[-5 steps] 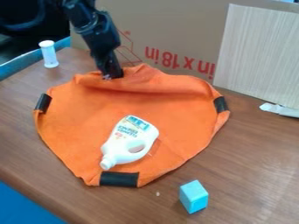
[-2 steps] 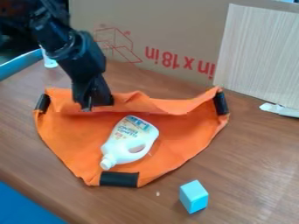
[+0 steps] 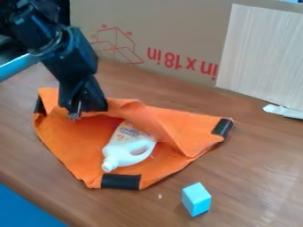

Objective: Fold the cloth from top to bottom left

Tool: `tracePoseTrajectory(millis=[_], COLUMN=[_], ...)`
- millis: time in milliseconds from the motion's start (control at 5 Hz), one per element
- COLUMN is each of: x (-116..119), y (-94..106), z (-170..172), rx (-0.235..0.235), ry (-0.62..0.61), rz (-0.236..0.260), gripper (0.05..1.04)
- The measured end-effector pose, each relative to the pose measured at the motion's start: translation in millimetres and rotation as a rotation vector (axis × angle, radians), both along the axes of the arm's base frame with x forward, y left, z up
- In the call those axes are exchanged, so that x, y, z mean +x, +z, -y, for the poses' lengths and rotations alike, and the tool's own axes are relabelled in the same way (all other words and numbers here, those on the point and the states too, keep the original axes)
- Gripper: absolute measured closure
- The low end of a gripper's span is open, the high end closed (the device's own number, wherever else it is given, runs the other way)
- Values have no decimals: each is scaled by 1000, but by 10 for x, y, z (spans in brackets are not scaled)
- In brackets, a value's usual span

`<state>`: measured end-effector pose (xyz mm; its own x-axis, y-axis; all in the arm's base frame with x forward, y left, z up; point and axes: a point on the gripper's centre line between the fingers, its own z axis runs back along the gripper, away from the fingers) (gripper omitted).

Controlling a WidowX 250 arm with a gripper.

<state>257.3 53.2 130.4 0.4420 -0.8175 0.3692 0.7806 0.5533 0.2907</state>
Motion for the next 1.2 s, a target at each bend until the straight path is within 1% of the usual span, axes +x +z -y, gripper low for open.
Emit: tracePoseTrajectory(millis=[200, 600, 800, 1000, 1200], x=[-112, -285, -322, -361, -343], y=[-84, -171, -191, -259, -170], z=[130, 321, 341, 345, 258], rx=[11, -7, -16, -51, -98], ry=[-3, -30, -33, -37, -13], rz=[-43, -102, -125, -187, -252], gripper=[1026, 1011, 870, 613, 309])
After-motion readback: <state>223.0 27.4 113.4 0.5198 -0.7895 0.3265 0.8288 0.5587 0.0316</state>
